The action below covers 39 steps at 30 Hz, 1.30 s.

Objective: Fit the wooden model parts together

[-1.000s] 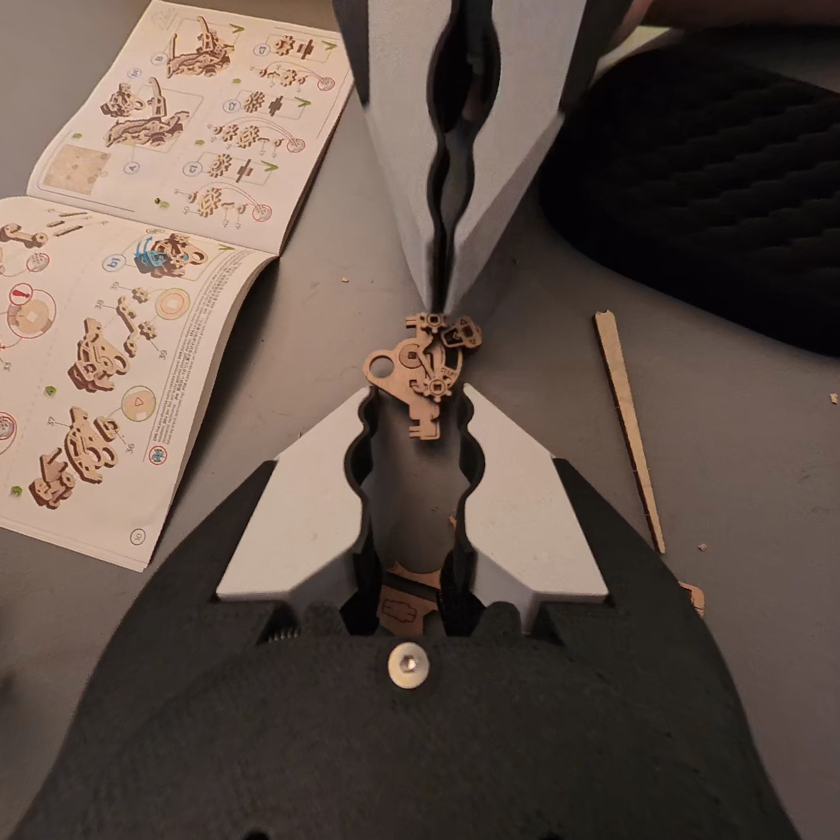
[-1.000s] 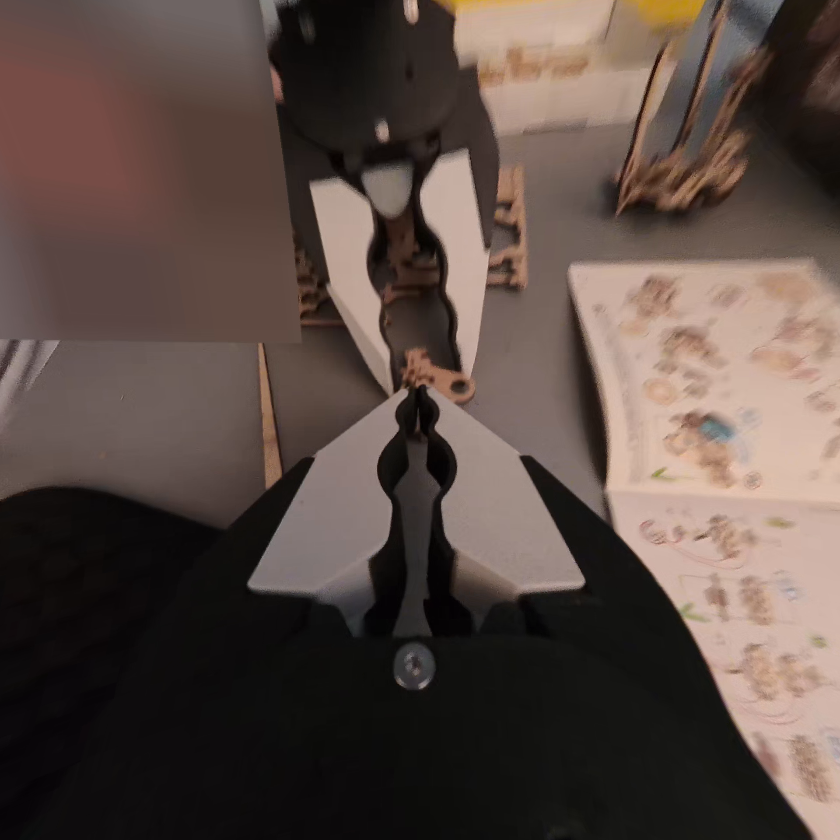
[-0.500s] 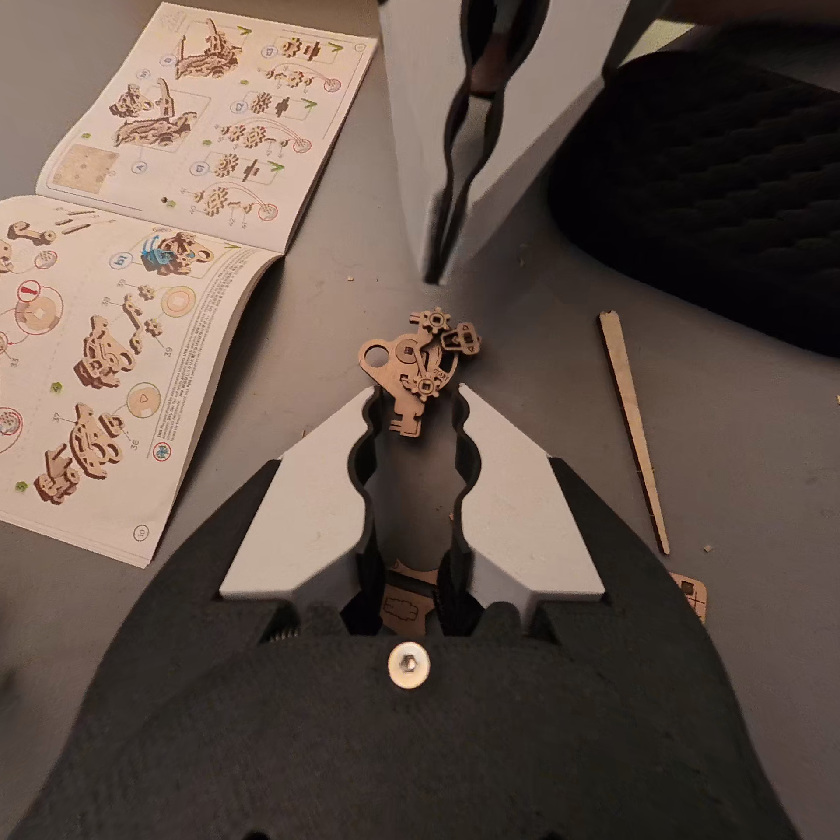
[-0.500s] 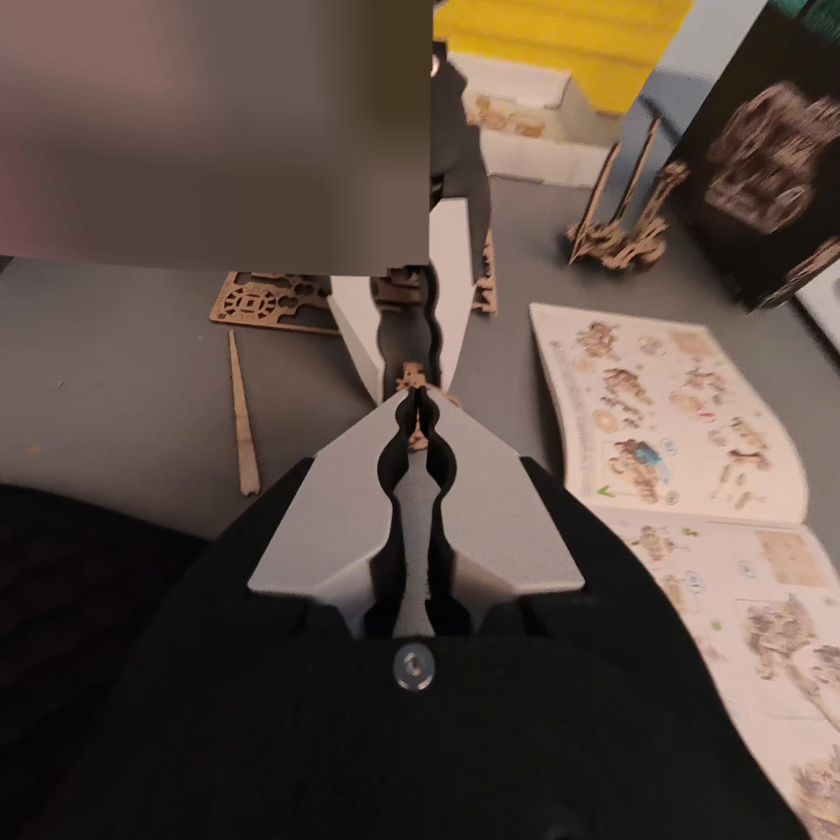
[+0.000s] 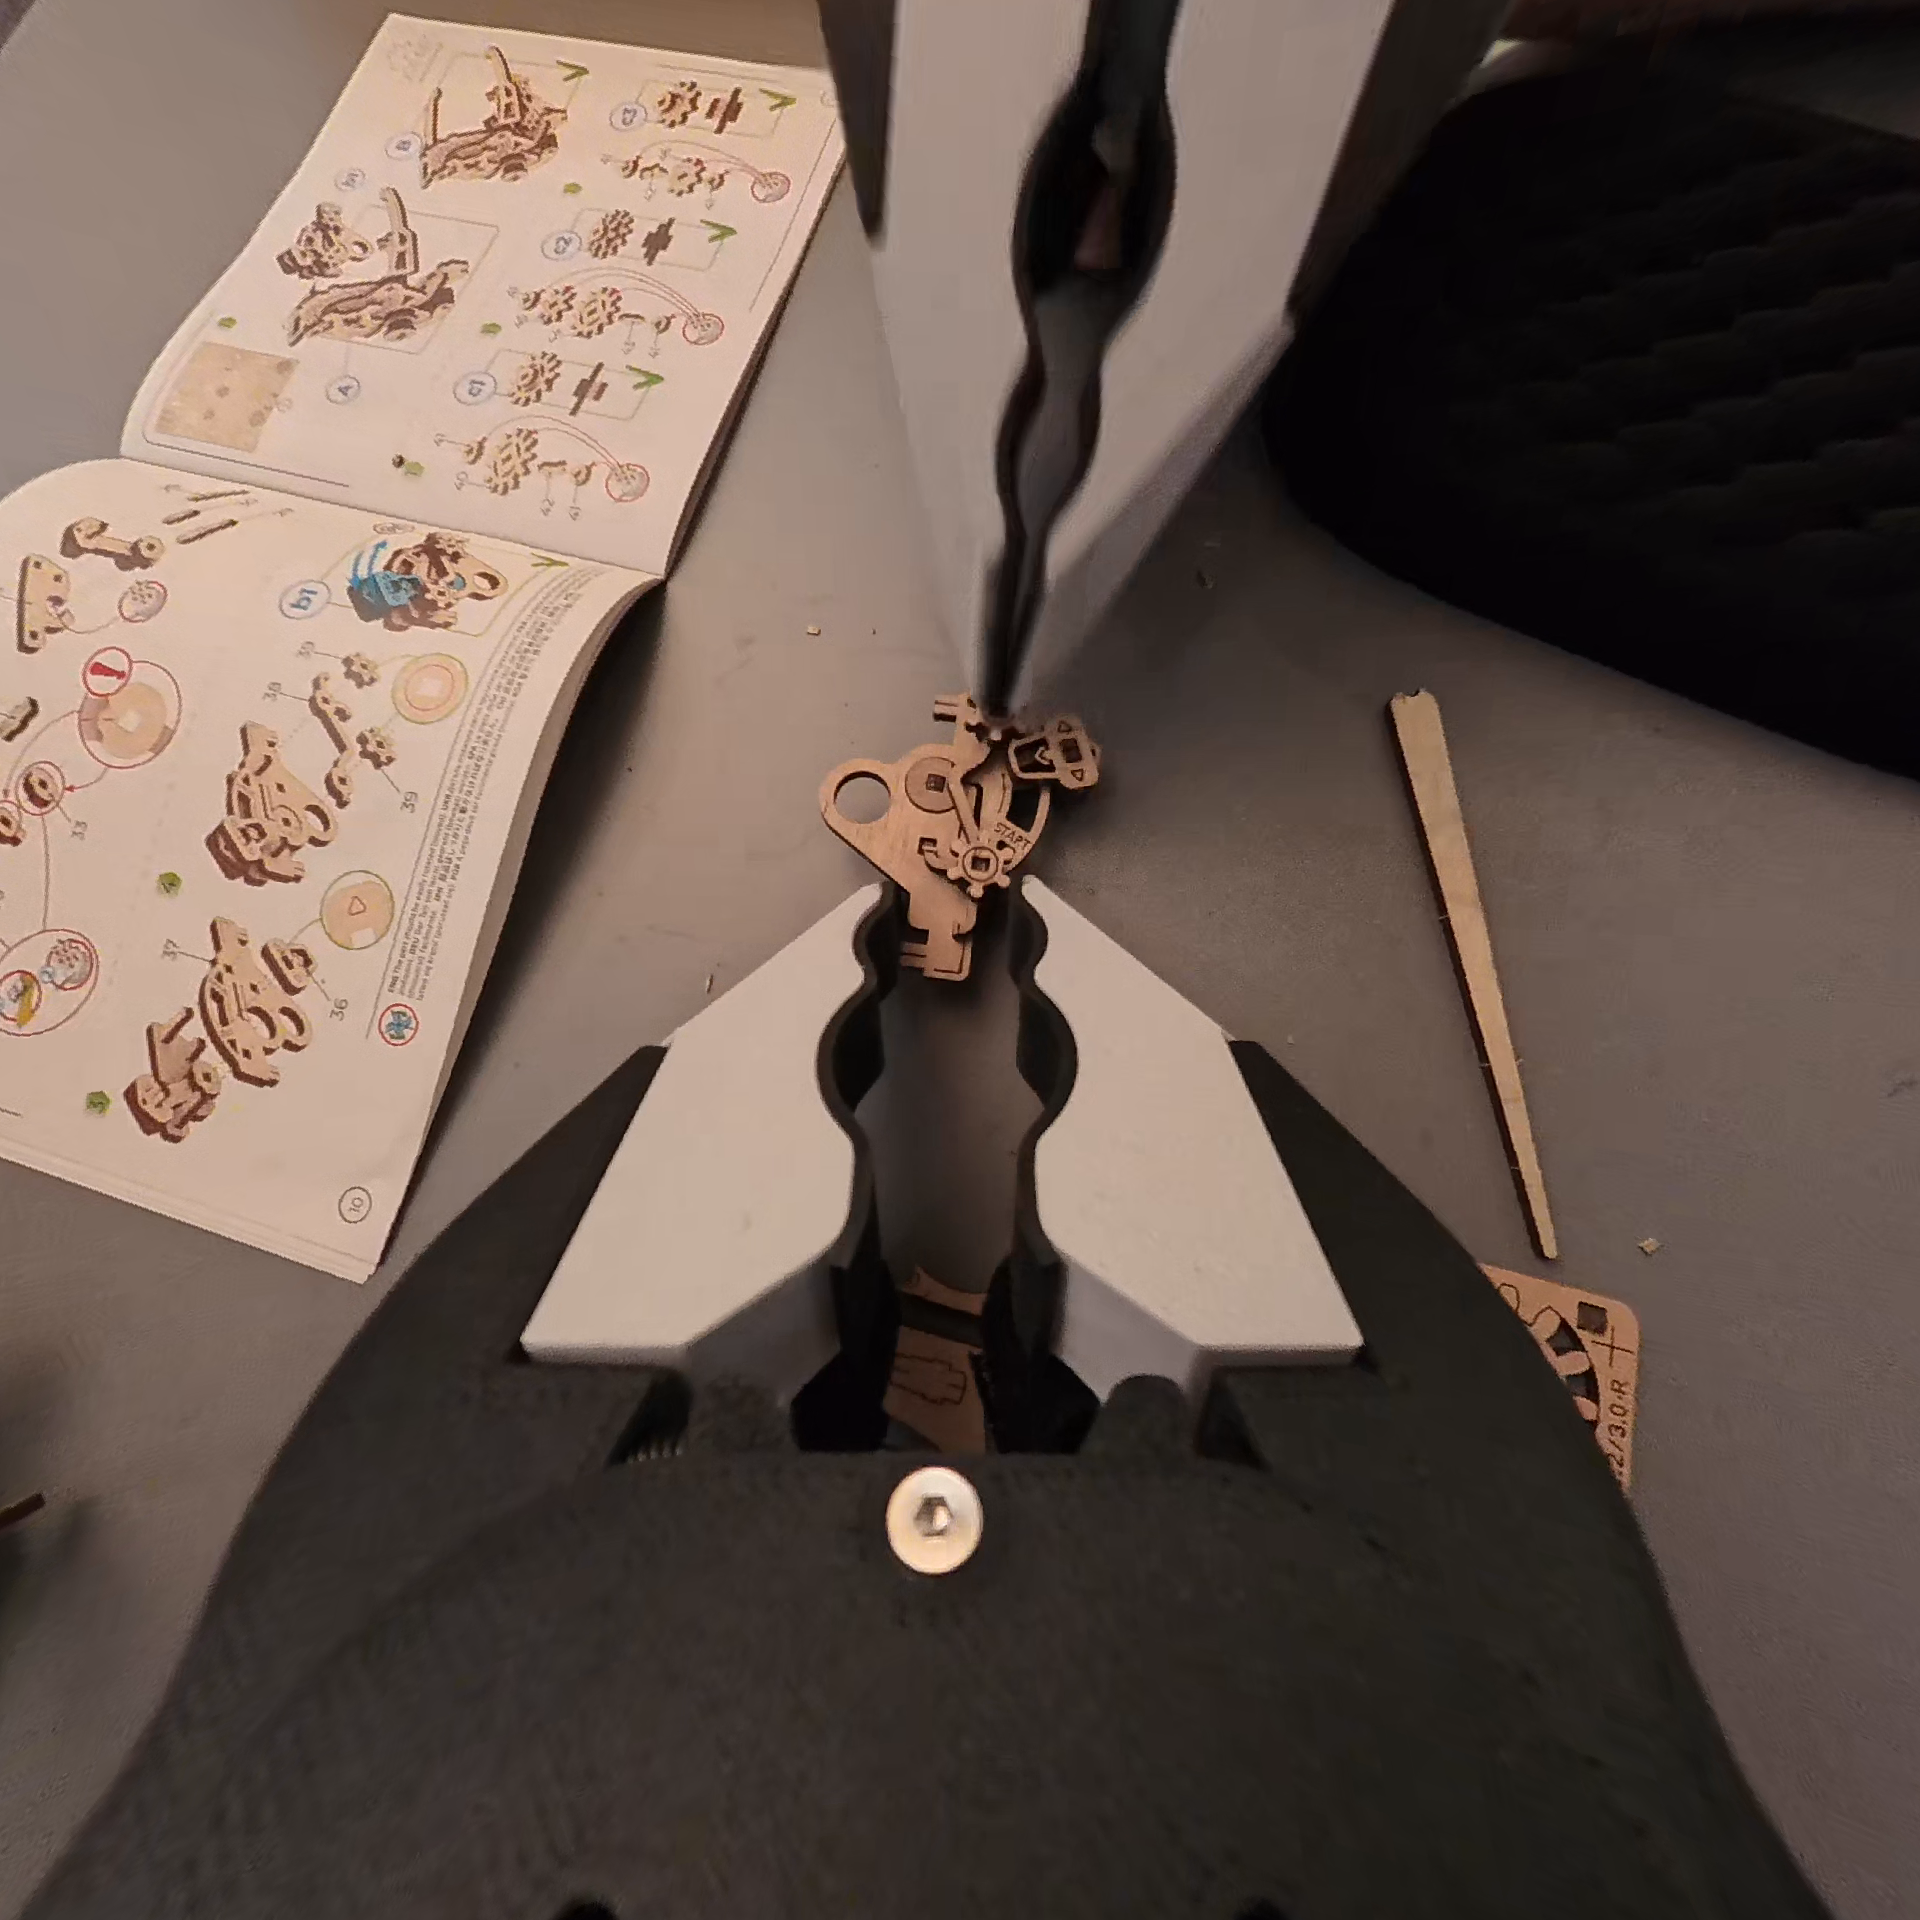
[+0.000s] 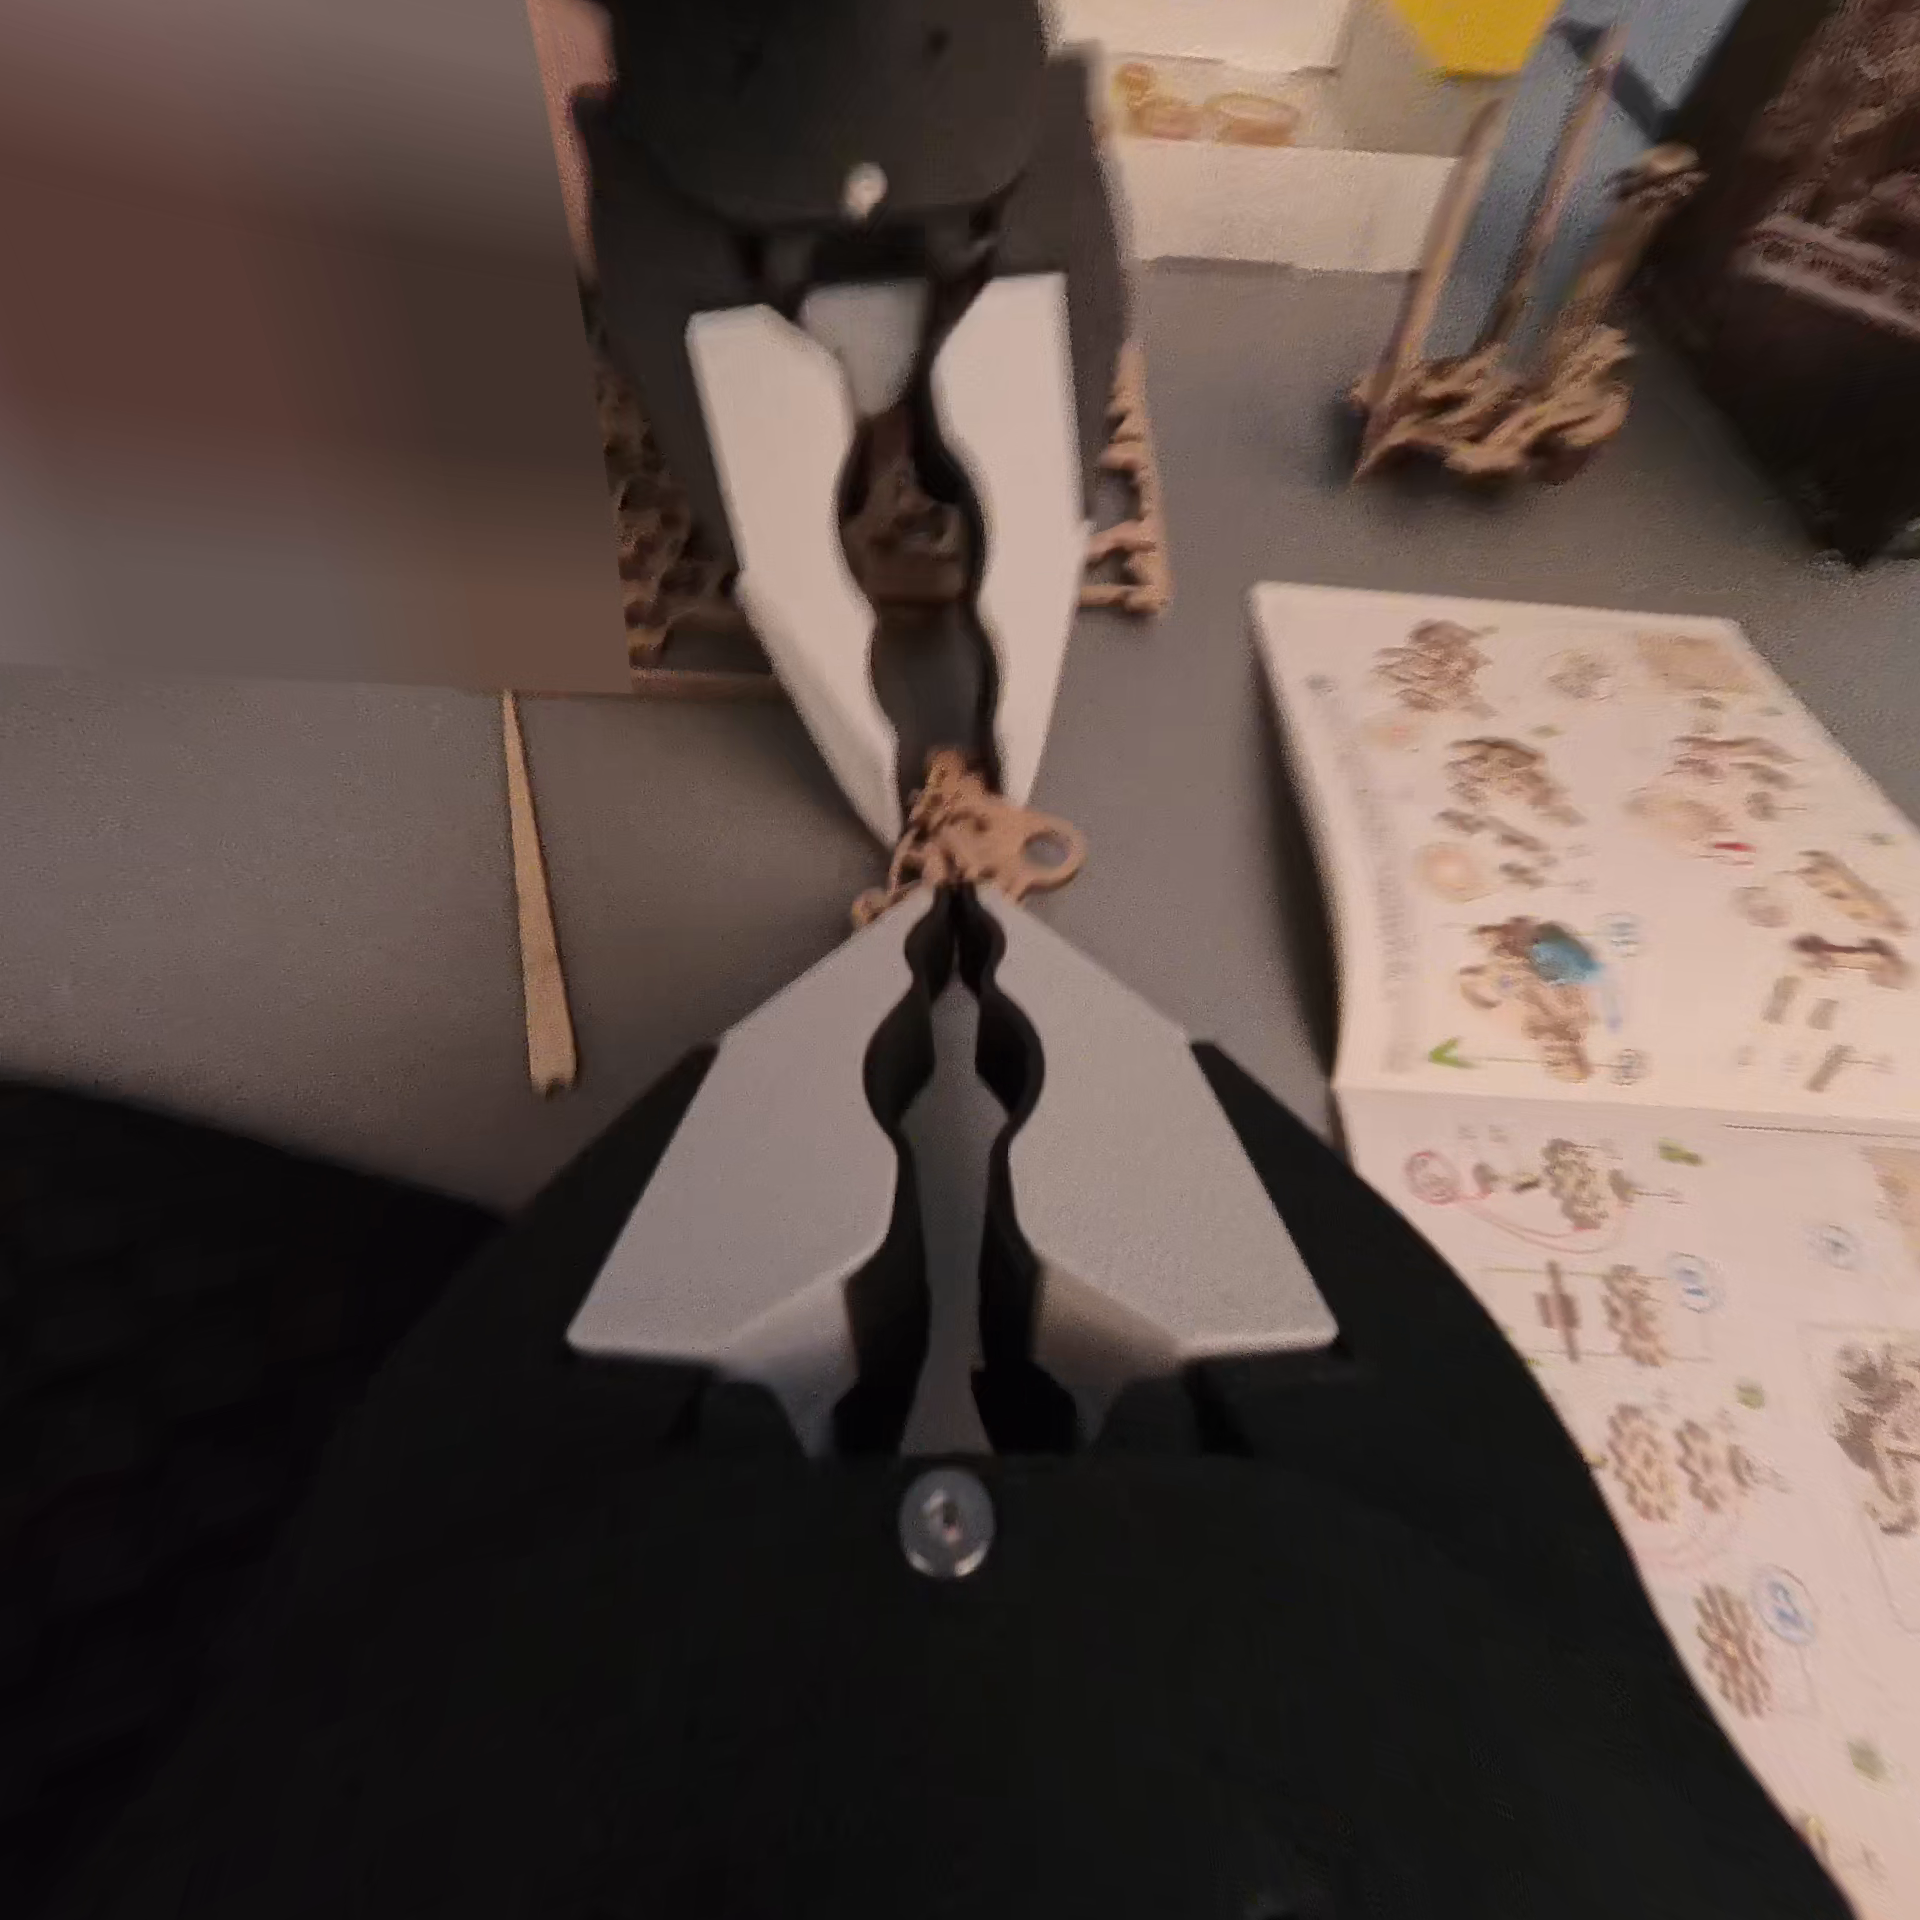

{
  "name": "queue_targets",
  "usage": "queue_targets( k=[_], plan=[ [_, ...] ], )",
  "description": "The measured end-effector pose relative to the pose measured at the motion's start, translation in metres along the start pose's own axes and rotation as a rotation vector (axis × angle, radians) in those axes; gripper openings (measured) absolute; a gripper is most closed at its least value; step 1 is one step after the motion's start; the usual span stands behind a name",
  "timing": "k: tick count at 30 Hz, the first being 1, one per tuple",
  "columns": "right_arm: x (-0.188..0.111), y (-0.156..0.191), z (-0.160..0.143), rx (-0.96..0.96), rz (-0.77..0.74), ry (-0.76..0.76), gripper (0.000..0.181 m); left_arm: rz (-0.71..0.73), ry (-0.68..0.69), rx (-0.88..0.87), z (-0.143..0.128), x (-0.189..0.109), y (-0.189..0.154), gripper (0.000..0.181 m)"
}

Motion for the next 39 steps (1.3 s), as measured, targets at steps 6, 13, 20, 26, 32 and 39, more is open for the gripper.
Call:
queue_targets(
  k=[6,13,20,26,32,39],
  plan=[
    [0.0,0.002,0.001,-0.021,-0.005,-0.014,0.0,0.001,0.002,-0.001,0.0,0.0,0.0,0.019],
    [-0.005,0.003,0.01,-0.033,-0.024,-0.047,0.0,0.006,0.008,-0.006,-0.001,-0.002,0.001,0.018],
    [-0.009,0.006,0.022,-0.111,-0.109,-0.107,0.0,-0.001,0.004,-0.016,-0.001,-0.002,0.001,0.018],
    [-0.011,0.004,0.021,-0.105,-0.108,-0.099,0.0,-0.028,0.004,-0.045,-0.003,-0.005,0.002,0.018],
    [-0.009,0.01,0.027,-0.131,-0.106,-0.106,0.0,-0.037,0.019,-0.053,-0.004,-0.009,0.002,0.018],
    [0.002,0.014,0.018,-0.143,-0.093,-0.039,0.0,-0.037,0.042,-0.051,-0.005,-0.01,0.0,0.018]
  ],
)
Point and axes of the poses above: each gripper's, where its closed fingertips meet, x out along the fingers, z out of its top, y = z × x across the jaws, the point moved 9 cm from there along -x, back along the fingers, and after that the axes turned 14 degrees about -z, right-handed, at the moved point
